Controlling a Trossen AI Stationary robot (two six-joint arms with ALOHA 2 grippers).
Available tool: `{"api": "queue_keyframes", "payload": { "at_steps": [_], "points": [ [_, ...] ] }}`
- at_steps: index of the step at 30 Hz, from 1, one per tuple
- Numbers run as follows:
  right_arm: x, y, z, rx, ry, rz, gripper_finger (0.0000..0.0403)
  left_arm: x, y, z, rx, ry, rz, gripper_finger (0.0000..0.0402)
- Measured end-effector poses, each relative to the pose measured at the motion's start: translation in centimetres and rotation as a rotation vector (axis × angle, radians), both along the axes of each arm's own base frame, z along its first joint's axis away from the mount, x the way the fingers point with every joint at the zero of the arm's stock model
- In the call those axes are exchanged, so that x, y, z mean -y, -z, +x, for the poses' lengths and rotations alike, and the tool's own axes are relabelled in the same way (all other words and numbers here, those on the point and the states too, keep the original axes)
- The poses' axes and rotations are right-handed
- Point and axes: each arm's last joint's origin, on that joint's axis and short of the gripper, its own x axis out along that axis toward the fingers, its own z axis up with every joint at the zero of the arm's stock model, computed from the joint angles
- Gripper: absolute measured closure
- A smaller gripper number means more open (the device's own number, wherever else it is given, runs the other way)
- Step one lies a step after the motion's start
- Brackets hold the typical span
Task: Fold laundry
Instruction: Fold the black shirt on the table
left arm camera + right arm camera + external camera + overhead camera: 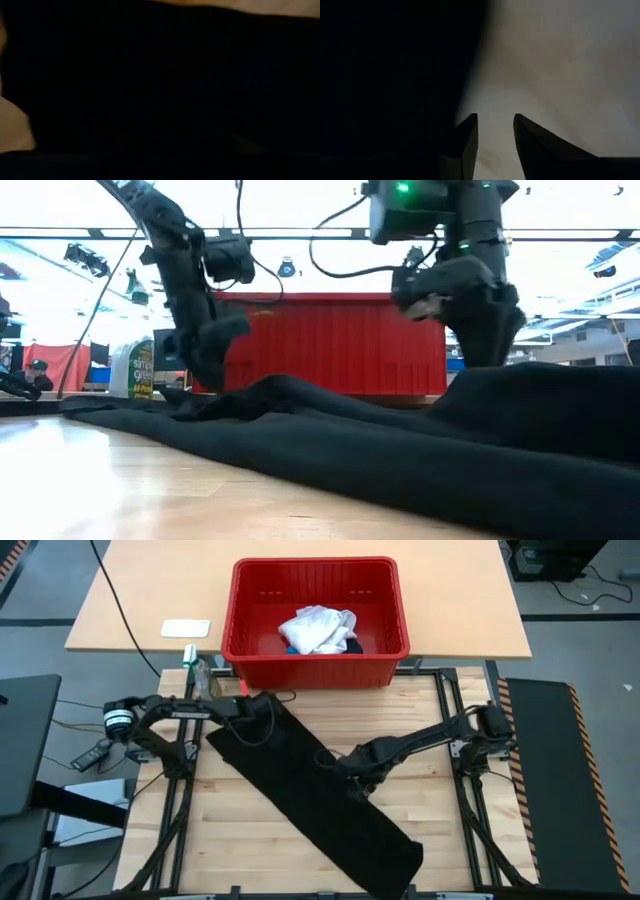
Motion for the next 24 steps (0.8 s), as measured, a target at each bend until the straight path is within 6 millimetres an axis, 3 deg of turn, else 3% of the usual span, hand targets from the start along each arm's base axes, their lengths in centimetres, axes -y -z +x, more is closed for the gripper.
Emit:
{"api": "queue_keyframes", "payload": {
  "at_steps": [3, 7, 10, 14, 19, 24],
  "points": [
    [0.4, -0.6, -2.2, -0.051, -0.001, -0.028, 0.0270, 0.2, -1.7, -0.1, -0.003, 0.017, 0.004, 0.0260],
    [-1.4, -0.7, -5.5, -0.002, -0.006, 0.005, 0.0270, 2.1, -4.3, -0.1, 0.055, 0.007, -0.024, 0.0260],
    [-3.3, -0.6, -8.0, 0.104, -0.026, 0.073, 0.0270, 5.2, -5.7, 0.6, 0.194, 0.012, -0.069, 0.0260],
    [-6.2, -0.8, -10.3, 0.326, -0.087, 0.219, 0.0271, 11.0, -6.4, 2.8, 0.419, 0.028, -0.121, 0.0260],
    [-9.1, 1.2, -13.0, 0.379, -0.134, 0.270, 0.0286, 17.7, -4.3, 6.6, 0.682, -0.014, -0.158, 0.0260],
    [-12.0, 3.4, -15.1, 0.320, -0.246, 0.268, 0.0305, 21.3, 1.0, 10.1, 0.607, -0.082, -0.200, 0.0260]
  ]
}}
